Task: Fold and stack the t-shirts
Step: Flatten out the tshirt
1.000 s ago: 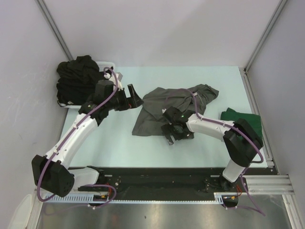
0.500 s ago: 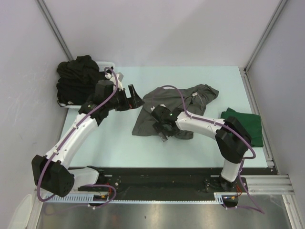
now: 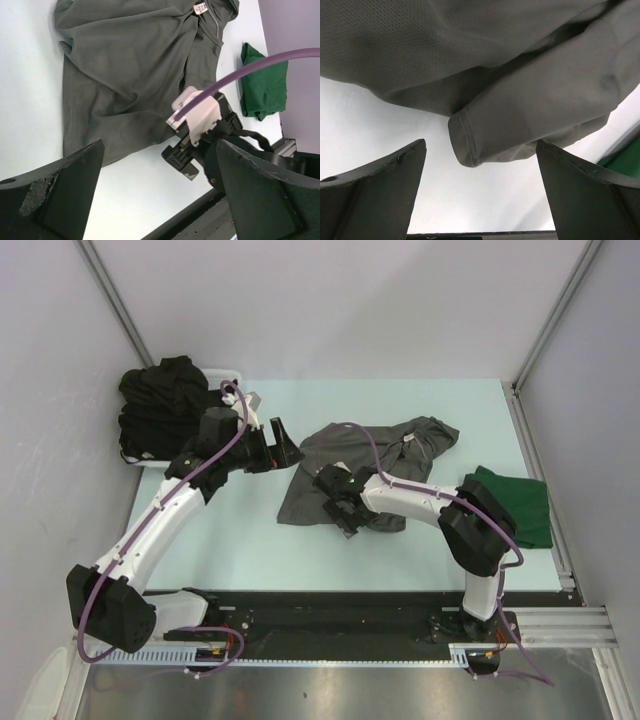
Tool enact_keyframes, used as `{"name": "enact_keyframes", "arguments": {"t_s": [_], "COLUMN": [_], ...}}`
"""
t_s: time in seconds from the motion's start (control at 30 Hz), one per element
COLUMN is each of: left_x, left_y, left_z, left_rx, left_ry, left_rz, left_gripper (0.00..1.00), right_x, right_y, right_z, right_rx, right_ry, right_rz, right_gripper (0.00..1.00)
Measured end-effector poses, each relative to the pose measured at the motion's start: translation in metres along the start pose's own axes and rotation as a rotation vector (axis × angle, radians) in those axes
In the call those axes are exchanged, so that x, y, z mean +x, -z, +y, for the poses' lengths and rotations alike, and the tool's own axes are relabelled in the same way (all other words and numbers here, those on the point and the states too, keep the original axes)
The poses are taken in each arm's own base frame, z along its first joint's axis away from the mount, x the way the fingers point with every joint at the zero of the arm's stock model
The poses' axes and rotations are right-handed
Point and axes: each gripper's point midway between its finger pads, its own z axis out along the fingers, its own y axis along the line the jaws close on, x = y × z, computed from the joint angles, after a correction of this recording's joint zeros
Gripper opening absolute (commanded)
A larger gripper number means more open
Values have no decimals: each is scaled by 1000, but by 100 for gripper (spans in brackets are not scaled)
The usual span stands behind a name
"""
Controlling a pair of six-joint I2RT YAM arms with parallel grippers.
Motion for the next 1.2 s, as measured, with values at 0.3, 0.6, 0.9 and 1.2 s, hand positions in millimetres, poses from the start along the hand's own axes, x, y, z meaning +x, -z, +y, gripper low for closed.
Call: {"name": "enact_keyframes", "arguments": {"t_s": [0.3,0.6,0.9,1.2], "left_x": [1,2,3,4], "left_y": [0,0,1,1], "left_z": [-1,-2,-5,-6], "left_rx": [10,16,31,37], "left_ry": [-13,-15,-15,-15], "left_rz": [6,10,18,21], "left_gripper": [100,100,99,99], "right_x": [4,3,3,-6], "right_y": [-14,-16,-16,-13], "right_z": [2,0,0,2], "right_rx": [34,51,52,48], "right_ry": [21,18,21,18], "right_rz": [22,17,23,6], "right_gripper": [73,57,53,39]}}
